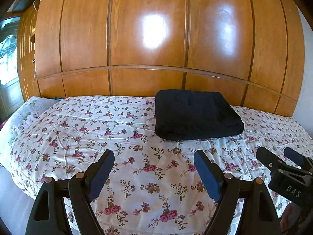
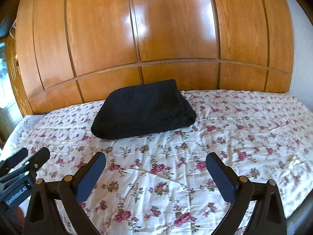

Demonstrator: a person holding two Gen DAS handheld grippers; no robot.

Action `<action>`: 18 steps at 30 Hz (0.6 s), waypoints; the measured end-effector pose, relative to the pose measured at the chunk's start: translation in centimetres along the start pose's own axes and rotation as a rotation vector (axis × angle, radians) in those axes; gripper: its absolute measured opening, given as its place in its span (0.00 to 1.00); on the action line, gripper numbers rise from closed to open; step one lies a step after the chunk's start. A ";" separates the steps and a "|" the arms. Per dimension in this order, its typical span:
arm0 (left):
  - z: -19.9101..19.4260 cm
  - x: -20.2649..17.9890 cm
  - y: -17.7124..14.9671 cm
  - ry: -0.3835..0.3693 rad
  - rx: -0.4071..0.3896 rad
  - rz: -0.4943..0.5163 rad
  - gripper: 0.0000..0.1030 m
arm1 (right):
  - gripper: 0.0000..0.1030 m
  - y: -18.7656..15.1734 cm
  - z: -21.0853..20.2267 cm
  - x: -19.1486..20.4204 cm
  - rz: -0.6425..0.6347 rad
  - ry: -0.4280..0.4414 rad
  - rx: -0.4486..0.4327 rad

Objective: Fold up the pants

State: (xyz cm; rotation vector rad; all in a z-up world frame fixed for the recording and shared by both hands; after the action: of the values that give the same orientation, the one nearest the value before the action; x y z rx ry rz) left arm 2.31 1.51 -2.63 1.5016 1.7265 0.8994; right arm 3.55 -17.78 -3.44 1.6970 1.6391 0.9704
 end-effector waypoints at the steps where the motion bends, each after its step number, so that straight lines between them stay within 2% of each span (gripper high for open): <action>1: 0.0 0.0 0.0 -0.002 0.002 0.001 0.82 | 0.99 0.0 -0.1 -0.1 0.000 0.001 0.000; 11: -0.1 0.2 0.2 0.014 -0.003 -0.004 0.82 | 0.99 0.2 -0.2 -0.7 0.025 0.003 -0.003; 18: 0.5 0.7 -0.1 -0.009 0.039 -0.047 0.81 | 0.99 -0.1 0.0 -0.4 0.031 0.007 0.007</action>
State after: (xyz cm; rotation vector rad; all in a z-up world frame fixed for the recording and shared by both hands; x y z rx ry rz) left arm 2.61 2.20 -3.01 1.4822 1.7748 0.8381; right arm 3.54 -18.18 -3.53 1.7296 1.6273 0.9879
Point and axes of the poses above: each gripper's, at about its wrist camera, not at the fingertips, and z roughly the way its jaws point, x to its left, y to its top, the point moved 3 cm from there along z, roughly the way its jaws point, and after that the axes turned 1 degree about y, right-handed, at the moved point
